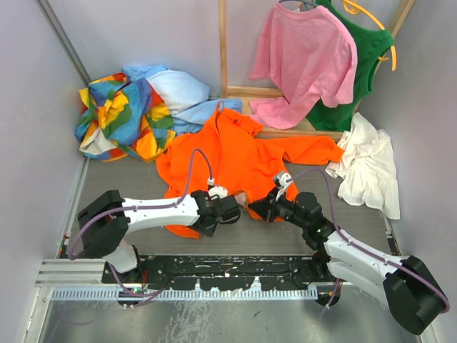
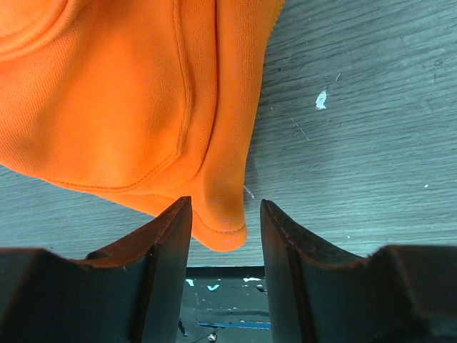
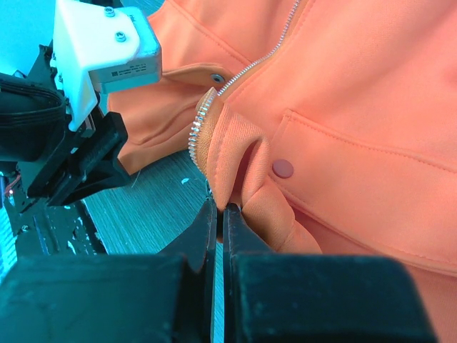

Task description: Zip up the jacket

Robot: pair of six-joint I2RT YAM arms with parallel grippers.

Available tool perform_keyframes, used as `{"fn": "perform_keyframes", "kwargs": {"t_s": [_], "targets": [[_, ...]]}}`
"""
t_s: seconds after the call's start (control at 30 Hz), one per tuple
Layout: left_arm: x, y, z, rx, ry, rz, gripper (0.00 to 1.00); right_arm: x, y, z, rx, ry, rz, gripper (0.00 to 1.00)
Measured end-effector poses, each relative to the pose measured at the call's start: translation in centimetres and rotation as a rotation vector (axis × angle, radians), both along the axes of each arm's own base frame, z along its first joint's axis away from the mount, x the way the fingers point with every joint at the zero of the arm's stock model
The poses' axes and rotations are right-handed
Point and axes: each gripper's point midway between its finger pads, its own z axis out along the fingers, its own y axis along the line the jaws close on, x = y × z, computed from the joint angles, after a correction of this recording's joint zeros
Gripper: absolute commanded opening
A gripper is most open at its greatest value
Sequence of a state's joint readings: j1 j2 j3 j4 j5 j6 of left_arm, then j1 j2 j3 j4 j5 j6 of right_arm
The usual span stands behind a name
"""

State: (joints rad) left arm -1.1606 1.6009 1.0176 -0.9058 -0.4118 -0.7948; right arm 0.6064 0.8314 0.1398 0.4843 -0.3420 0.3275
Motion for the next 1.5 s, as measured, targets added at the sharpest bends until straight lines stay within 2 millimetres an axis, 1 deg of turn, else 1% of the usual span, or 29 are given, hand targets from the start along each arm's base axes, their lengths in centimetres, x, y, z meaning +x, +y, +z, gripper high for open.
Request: {"fn": "perform_keyframes", "kwargs": {"t_s": [0.2, 0.3, 0.47, 0.53, 0.6, 0.67, 0.83, 0.9, 1.0, 1.13, 1.33, 1.4, 1.5], "targets": [[0.0, 0.0, -0.9, 0.041, 0.015, -0.005, 0.35, 0.0, 0.0, -0.1, -0.002, 0.002, 0.0, 0.01], [-0.1, 0.3, -1.6, 0.072, 0.029, -0.005, 0.31, 0.0, 0.0, -0.3, -0.007, 0.01, 0.0, 0.01], [-0.3, 0.7, -2.1, 0.099, 0.04, -0.003, 0.23, 0.0, 0.0, -0.4, -0.008, 0.012, 0.0, 0.01], [-0.3, 0.8, -2.1, 0.104, 0.041, -0.002, 0.18, 0.0, 0.0, -0.4, -0.008, 0.012, 0.0, 0.01], [-0.3, 0.8, -2.1, 0.106, 0.042, -0.001, 0.07, 0.0, 0.0, -0.4, -0.008, 0.012, 0.0, 0.01], [-0.4, 0.8, -2.1, 0.107, 0.042, 0.0, 0.0, 0.0, 0.0, -0.4, -0.008, 0.012, 0.0, 0.01], [-0.3, 0.6, -1.7, 0.08, 0.036, -0.02, 0.0, 0.0, 0.0, -0.4, -0.008, 0.012, 0.0, 0.01], [-0.3, 0.3, -1.1, 0.035, 0.023, -0.029, 0.0, 0.0, 0.0, -0.4, -0.007, 0.012, 0.001, 0.01], [0.1, -0.3, 0.2, -0.064, -0.005, -0.041, 0.0, -0.1, 0.2, -0.5, -0.005, 0.021, 0.009, 0.01], [0.7, -1.5, 2.6, -0.245, -0.058, -0.072, 0.0, -0.4, 0.4, -0.8, -0.002, 0.039, 0.027, 0.01], [2.0, -2.8, 6.2, -0.574, -0.16, -0.106, 0.06, -0.9, 0.9, -0.2, 0.024, 0.035, 0.065, 0.01], [2.8, -2.6, 6.7, -0.671, -0.19, -0.091, 0.06, -1.2, 1.1, 0.0, 0.035, 0.038, 0.084, 0.01], [3.7, -2.4, 6.9, -0.8, -0.223, -0.073, 0.05, -1.7, 1.5, 0.6, 0.062, 0.037, 0.122, 0.01]]}}
